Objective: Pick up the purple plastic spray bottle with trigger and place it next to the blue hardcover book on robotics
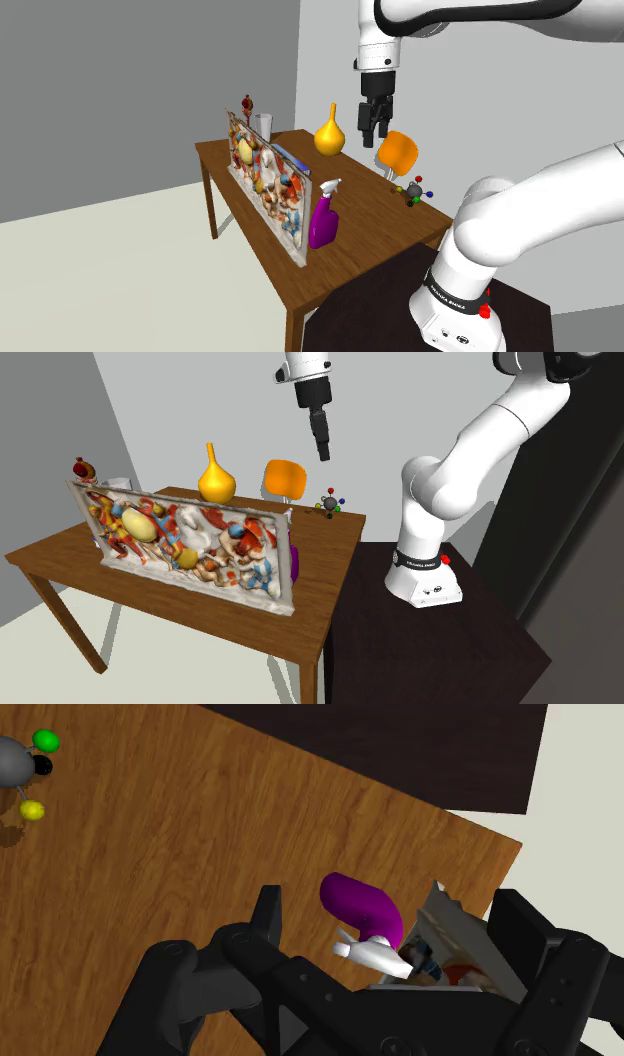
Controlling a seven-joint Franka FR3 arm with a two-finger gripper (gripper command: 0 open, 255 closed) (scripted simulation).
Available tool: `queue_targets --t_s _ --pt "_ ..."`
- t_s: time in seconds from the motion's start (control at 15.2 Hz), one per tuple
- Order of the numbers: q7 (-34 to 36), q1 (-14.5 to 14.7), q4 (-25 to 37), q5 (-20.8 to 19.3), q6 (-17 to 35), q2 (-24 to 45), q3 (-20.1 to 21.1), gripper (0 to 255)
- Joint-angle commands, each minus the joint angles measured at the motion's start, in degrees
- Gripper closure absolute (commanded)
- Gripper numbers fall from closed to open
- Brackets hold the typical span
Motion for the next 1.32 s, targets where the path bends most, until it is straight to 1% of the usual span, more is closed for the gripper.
queue_targets --t_s 0.0,0.2,0.4,0.59,0.79,0.92,1.06,1.19,1.25 --pt "0.0 0.0 0.0 0.0 0.0 0.0 0.0 0" --pt "-10.84 2.11 -9.0 -1.23 8.86 -5.34 -5.12 0" --pt "-21.92 4.11 -16.68 -2.65 17.82 -8.82 -11.2 0" --pt "-33.59 6.23 -22.79 -4.05 27.02 -9.9 -18.35 0" --pt "-46.13 9.36 -27.02 -4.98 36.47 -8.15 -26.72 0" --pt "-55.04 12.76 -28.66 -5.03 42.76 -5.55 -33.17 0" --pt "-64.54 17.73 -29.33 -4.21 48.78 -2.14 -40.4 0" --pt "-74.62 24.75 -29.06 -2.38 54.23 1.47 -48.69 0" --pt "-79.83 29.12 -28.59 -1.1 56.62 3.11 -53.3 0"
